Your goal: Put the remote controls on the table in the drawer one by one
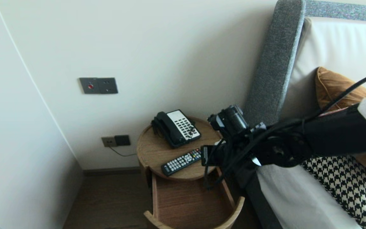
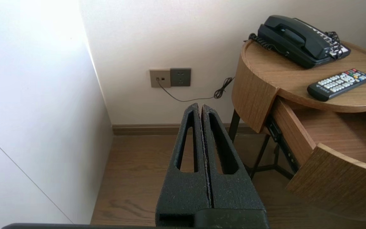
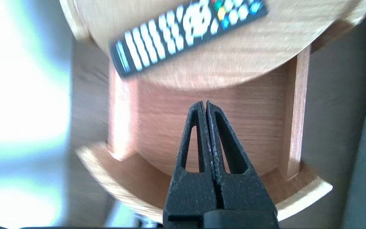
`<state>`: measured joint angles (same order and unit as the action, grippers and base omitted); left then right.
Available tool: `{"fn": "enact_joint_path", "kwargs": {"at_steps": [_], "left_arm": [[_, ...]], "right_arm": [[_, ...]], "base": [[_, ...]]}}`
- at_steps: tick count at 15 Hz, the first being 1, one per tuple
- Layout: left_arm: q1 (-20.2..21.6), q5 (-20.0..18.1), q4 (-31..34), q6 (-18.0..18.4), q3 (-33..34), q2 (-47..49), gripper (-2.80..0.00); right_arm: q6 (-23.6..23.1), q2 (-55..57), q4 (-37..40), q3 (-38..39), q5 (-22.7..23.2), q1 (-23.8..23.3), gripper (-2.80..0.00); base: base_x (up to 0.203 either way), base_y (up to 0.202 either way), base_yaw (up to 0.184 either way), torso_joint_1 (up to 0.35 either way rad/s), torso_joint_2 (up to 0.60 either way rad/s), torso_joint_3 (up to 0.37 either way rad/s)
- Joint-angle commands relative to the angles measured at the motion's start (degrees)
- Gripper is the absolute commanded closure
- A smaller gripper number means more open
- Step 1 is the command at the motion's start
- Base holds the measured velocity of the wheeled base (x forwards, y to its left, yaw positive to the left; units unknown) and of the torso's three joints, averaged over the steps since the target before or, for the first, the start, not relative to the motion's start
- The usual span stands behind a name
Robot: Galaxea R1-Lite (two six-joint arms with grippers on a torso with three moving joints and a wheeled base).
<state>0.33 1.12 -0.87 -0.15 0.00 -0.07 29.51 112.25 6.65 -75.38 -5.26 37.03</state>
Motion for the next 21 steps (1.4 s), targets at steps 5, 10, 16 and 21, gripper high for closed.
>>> {"fn": "enact_joint_path", "kwargs": {"at_steps": [5,10,16,21], "left_arm": [[0.0,0.0,0.0,0.0,0.0,0.0,0.00],[0.0,0.0,0.0,0.0,0.0,0.0,0.00],[0.0,0.0,0.0,0.0,0.0,0.0,0.00],[0.0,0.0,0.0,0.0,0.0,0.0,0.00]], "right_arm": [[9.5,9.6,16.4,-19.9,4.5,-7.6,-2.80],[16.5,12.1,18.7,-25.2,14.4,-8.6,-2.80],[18.8,18.2,18.0,-28.4,12.8,-7.2,-2.80],[14.2,22.2,15.1,-30.5,-2.5,-6.5,-2.80]], "base": [[0.000,0.000,0.000,0.000,0.00,0.000],[0.000,0.000,0.000,0.000,0.00,0.000],[0.000,0.000,0.000,0.000,0.00,0.000],[0.000,0.000,0.000,0.000,0.00,0.000]]}}
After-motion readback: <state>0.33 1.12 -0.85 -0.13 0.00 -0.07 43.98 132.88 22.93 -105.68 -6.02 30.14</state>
